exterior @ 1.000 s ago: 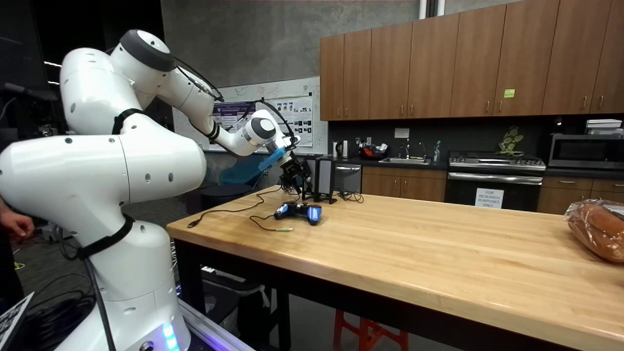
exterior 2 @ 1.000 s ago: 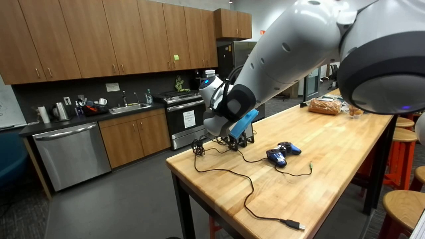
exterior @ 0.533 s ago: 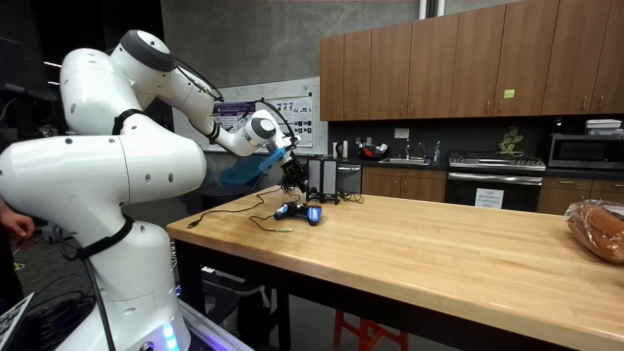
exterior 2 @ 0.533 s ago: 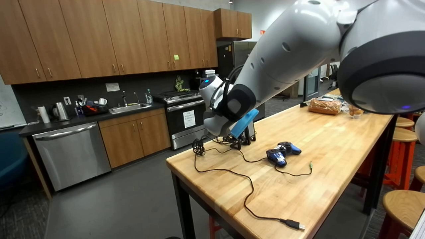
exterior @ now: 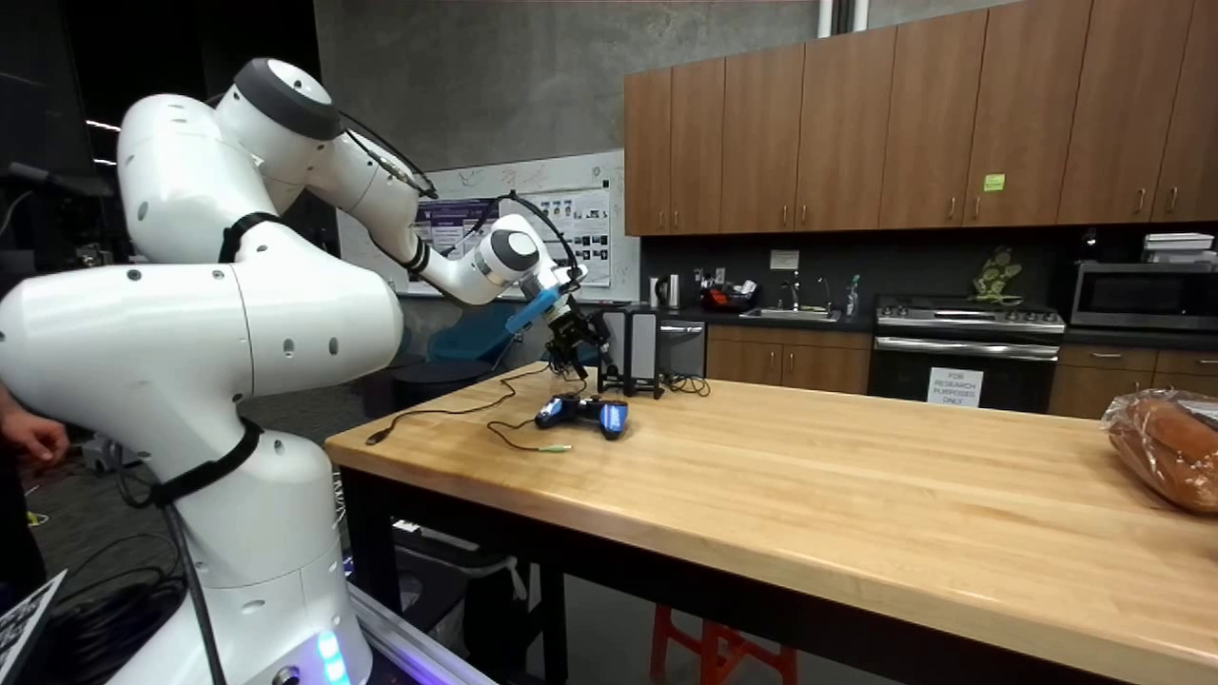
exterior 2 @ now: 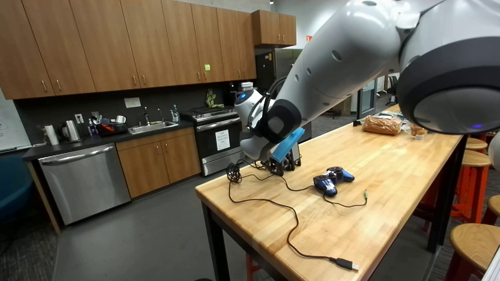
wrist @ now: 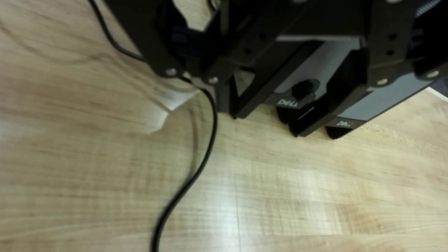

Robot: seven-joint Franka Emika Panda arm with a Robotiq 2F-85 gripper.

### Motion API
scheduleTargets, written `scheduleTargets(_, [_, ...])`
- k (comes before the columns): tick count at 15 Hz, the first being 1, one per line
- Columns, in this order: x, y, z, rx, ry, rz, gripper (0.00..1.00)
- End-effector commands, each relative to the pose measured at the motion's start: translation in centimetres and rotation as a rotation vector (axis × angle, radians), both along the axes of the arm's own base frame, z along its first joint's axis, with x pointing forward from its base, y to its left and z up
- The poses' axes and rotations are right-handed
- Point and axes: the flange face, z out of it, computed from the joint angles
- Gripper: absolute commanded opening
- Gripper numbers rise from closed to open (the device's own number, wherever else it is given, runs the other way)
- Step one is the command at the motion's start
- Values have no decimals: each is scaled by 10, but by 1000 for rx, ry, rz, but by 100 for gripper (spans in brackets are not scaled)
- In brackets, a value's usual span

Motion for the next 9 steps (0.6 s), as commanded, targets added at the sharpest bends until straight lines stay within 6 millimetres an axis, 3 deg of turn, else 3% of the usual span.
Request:
scheduleTargets(1, [-2, -6, 6, -40, 42, 36, 99])
scheduleTargets(8, [0, -9, 7, -85, 55, 76, 100])
scheduleTargets(9, [28, -56, 41, -94, 55, 67, 100])
